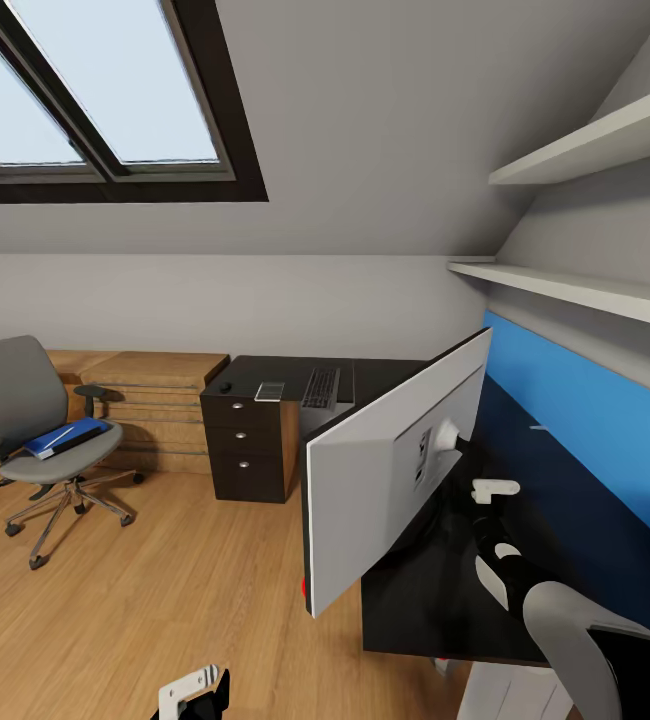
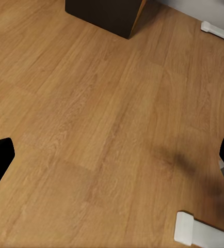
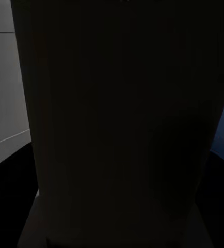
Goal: In the bedroom, organize the workspace by keeping the computer under the desk, ensuring the monitor is on the desk, placing the keyboard on the desk next to the monitor, placing the mouse on the desk next to the keyboard, moving the folder from the swivel chair onto the desk next to the mouse, stacking the notebook on top of the folder with the pen on top of the notebook, and positioning the swivel chair next to the desk.
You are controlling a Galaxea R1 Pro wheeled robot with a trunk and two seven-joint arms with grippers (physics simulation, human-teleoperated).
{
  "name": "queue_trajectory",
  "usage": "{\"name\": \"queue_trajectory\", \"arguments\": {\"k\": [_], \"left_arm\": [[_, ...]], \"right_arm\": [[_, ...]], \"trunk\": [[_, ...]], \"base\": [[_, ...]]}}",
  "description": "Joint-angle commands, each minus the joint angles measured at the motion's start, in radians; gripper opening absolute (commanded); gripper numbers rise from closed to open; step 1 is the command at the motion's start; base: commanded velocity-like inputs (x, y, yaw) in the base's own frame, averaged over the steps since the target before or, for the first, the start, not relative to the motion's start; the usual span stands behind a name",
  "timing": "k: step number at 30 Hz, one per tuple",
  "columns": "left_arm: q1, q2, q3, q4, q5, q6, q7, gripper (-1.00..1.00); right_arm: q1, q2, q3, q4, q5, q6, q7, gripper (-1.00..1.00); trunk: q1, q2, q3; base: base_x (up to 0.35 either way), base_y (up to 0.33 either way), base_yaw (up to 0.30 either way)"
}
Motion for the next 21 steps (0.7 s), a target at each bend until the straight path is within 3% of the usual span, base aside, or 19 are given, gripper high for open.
{"name": "queue_trajectory", "arguments": {"k": [1,21], "left_arm": [[-0.001,0.002,-0.008,0.0,0.009,-0.006,0.009,1.0],[-0.001,0.001,-0.008,0.0,0.009,-0.006,0.009,1.0]], "right_arm": [[-0.001,0.0,0.0,0.001,0.012,-0.003,-0.003,-1.0],[-0.001,-0.001,0.0,0.001,0.011,-0.004,-0.003,-1.0]], "trunk": [[0.0,-0.001,-0.001],[0.0,-0.001,-0.001]], "base": [[0.0,0.0,0.0],[0.0,0.0,0.0]]}}
